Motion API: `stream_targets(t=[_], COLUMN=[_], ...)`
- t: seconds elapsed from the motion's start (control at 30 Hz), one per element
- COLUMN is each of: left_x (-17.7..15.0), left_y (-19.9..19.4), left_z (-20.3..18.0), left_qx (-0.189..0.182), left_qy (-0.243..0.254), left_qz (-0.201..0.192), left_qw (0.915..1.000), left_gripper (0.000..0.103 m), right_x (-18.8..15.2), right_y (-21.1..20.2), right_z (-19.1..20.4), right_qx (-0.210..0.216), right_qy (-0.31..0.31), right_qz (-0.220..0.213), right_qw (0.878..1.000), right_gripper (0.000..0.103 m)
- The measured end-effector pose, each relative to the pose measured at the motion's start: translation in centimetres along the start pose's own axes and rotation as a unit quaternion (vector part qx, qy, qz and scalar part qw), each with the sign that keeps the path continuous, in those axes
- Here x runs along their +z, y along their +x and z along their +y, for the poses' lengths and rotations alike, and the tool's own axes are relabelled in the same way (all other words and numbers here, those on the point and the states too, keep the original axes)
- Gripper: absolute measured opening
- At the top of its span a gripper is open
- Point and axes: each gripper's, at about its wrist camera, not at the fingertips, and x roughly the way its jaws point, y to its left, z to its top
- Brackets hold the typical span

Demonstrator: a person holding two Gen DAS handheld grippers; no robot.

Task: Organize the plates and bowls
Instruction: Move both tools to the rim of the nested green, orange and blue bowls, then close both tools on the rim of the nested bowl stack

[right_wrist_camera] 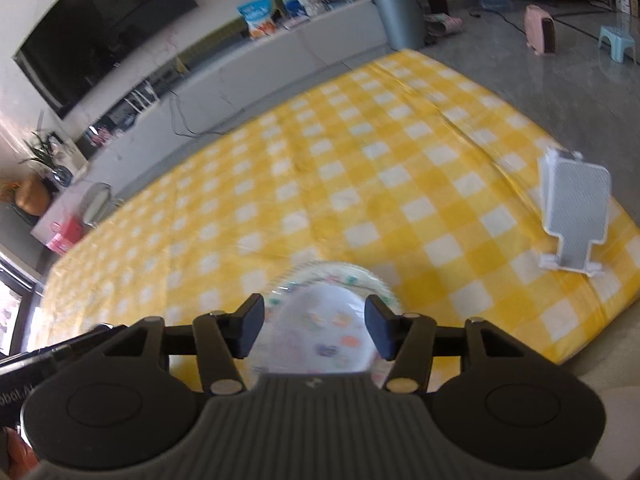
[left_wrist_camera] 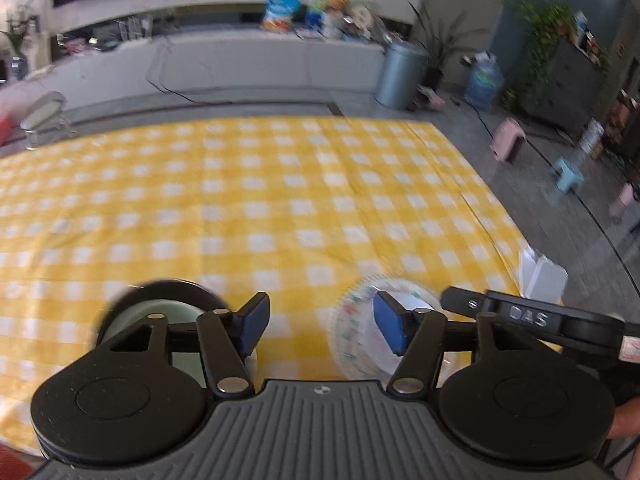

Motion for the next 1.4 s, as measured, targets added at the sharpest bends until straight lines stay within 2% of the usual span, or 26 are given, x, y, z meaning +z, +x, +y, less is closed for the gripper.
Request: stream_targets(t=[0.07, 0.27, 0.5, 0.7, 0.83, 1.07, 1.23, 1.33, 1.4], left_x=[0.2, 0.2, -0.7, -1.9, -2.7, -3.9, -4.3, -4.5, -4.6], left_y=[-0.8, -2.2, -1.6, -0.3, 1.2, 3.5, 4.4, 4.9, 5.1], left_z=[1.4, 5.3, 10.4, 14.2, 15.1, 16.4, 16.7, 16.6, 16.5], left_qx=[0.015, 0.048, 0.059, 0.044, 0.057, 0.042, 0.028, 0.024, 0.029], left_qy=[-0.016, -0.057, -0.121, -0.175, -0.175, -0.2, -0.211, -0.211, -0.207], left_qz=[-0.008, -0.032, -0.009, 0.014, 0.032, 0.068, 0.085, 0.095, 0.102], left_qw=[0.9997, 0.9967, 0.9908, 0.9836, 0.9825, 0.9766, 0.9732, 0.9726, 0.9726], left_gripper=[0.075, 0.081, 0.081, 0.081, 0.081, 0.074, 0.07, 0.064, 0.054], right_x=[0.0, -0.4, -1.8, -2.9, -3.5, -5.1, -5.8, -6.1, -6.2], right_y=[-0.2, 0.1, 2.4, 5.3, 7.2, 10.5, 11.8, 12.2, 12.4], right_z=[1.6, 6.2, 10.2, 12.1, 13.0, 13.3, 12.9, 12.5, 12.3], right_qx=[0.015, 0.04, 0.057, 0.049, 0.046, 0.045, 0.057, 0.061, 0.069], right_qy=[-0.005, -0.035, -0.053, -0.059, -0.055, -0.042, -0.019, -0.005, 0.006], right_qz=[0.0, 0.01, 0.055, 0.093, 0.116, 0.166, 0.191, 0.201, 0.208], right_qw=[1.0, 0.999, 0.995, 0.993, 0.991, 0.984, 0.98, 0.978, 0.976], right_gripper=[0.063, 0.07, 0.073, 0.072, 0.068, 0.066, 0.059, 0.054, 0.052])
